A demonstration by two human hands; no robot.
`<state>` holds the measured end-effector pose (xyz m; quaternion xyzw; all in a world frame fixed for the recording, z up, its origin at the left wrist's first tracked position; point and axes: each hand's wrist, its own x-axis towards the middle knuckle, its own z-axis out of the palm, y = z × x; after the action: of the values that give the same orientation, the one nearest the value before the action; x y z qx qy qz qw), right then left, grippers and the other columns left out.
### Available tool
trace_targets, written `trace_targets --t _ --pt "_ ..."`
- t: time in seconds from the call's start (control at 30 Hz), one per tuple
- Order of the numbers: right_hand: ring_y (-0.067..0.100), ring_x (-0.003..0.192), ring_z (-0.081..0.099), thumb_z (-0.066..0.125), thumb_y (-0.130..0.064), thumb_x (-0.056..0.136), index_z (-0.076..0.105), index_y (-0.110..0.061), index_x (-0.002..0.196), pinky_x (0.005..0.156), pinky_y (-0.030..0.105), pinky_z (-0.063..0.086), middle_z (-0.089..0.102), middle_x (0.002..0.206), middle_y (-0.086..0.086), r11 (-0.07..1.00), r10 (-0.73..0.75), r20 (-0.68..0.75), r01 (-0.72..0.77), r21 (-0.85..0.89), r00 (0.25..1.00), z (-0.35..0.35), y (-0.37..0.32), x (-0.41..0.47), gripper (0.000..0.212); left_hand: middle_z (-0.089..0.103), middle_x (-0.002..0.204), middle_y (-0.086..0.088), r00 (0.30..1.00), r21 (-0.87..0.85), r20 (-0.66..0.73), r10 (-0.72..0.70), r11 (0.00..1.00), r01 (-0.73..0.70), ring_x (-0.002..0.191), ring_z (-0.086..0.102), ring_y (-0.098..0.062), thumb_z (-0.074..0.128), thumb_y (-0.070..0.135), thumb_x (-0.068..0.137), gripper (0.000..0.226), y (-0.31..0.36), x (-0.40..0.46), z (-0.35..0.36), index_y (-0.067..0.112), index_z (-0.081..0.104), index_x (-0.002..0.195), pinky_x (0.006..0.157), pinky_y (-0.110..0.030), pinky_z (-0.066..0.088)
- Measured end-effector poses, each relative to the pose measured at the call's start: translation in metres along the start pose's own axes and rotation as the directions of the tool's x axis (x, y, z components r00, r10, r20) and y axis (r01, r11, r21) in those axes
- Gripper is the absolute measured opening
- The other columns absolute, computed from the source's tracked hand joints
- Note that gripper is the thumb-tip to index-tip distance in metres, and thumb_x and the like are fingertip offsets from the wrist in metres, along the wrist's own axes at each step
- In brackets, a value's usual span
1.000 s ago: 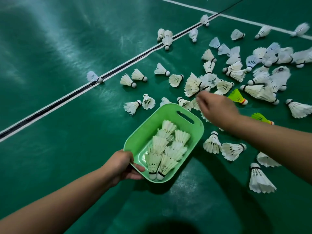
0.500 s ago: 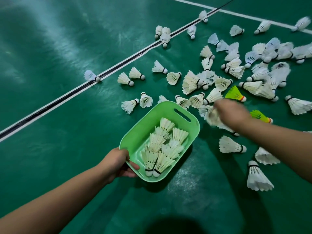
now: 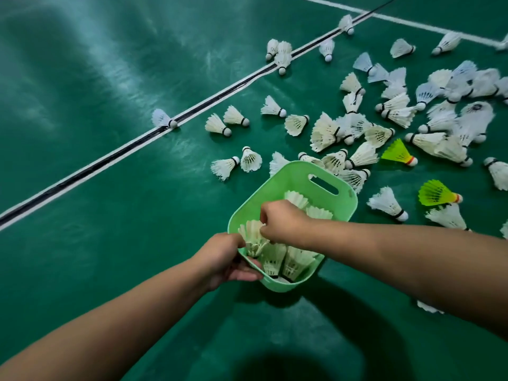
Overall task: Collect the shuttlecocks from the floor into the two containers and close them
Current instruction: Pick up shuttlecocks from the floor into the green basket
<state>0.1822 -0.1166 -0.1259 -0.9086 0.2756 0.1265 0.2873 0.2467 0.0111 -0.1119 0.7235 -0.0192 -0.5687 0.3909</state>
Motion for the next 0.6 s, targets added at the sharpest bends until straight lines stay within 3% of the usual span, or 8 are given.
trace_targets --t 0.17,0.3,0.4,0.5,0.6 --pt "0.032 0.095 0.06 0.052 -0.008 0.084 0.062 -0.005 0.099 0.068 0.028 0.042 0.065 0.1 0.016 0.978 -0.072 0.03 0.076 -0.196 0.997 0.012 -0.008 0.01 0.019 0.065 0.05 -0.019 0.999 -0.031 0.035 -0.032 0.999 0.033 0.039 0.064 -0.027 0.027 0.013 0.098 0.029 -0.004 -0.004 0.001 -0.006 0.048 0.093 0.037 -0.026 0.053" --pt "0.032 0.094 0.063 0.052 -0.008 0.087 0.064 -0.003 0.1 0.067 0.027 0.042 0.066 0.099 0.015 0.957 -0.051 0.075 0.071 -0.283 0.996 0.03 -0.008 0.013 0.018 0.065 0.051 -0.021 0.999 -0.016 0.019 -0.034 0.999 0.035 0.039 0.063 -0.029 0.026 0.013 0.098 0.029 -0.006 -0.003 0.003 -0.009 0.039 0.114 0.035 -0.025 0.051" --pt "0.033 0.096 0.061 0.051 -0.022 0.093 0.059 -0.003 0.106 0.069 0.031 0.042 0.062 0.104 0.016 0.96 -0.062 0.063 0.076 -0.269 0.996 0.025 -0.006 0.005 0.025 0.065 0.051 -0.021 0.999 0.005 0.019 -0.032 0.999 0.032 0.038 0.063 -0.029 0.026 0.012 0.098 0.028 -0.007 -0.003 0.001 -0.007 0.041 0.113 0.036 -0.026 0.052" --pt "0.026 0.078 0.053 0.033 -0.037 0.1 0.055 -0.01 0.1 0.062 0.029 0.037 0.056 0.092 0.009 0.944 -0.218 -0.144 0.172 -0.28 0.965 -0.013 0.008 -0.017 0.035 0.064 0.048 -0.019 0.999 0.039 -0.033 -0.001 0.999 0.002 0.034 0.06 -0.026 0.026 0.01 0.098 0.023 -0.007 -0.001 -0.011 -0.003 0.045 0.094 0.033 -0.025 0.05" --pt "0.02 0.063 0.042 0.032 -0.038 0.099 0.046 -0.019 0.079 0.049 0.026 0.025 0.045 0.072 -0.002 0.957 -0.279 -0.518 0.188 -0.223 0.808 -0.062 0.056 -0.045 0.031 0.065 0.048 -0.018 0.992 0.108 -0.125 0.028 0.994 -0.014 0.031 0.057 -0.023 0.028 0.01 0.097 0.023 -0.007 0.003 -0.022 -0.002 0.046 0.093 0.032 -0.023 0.047"
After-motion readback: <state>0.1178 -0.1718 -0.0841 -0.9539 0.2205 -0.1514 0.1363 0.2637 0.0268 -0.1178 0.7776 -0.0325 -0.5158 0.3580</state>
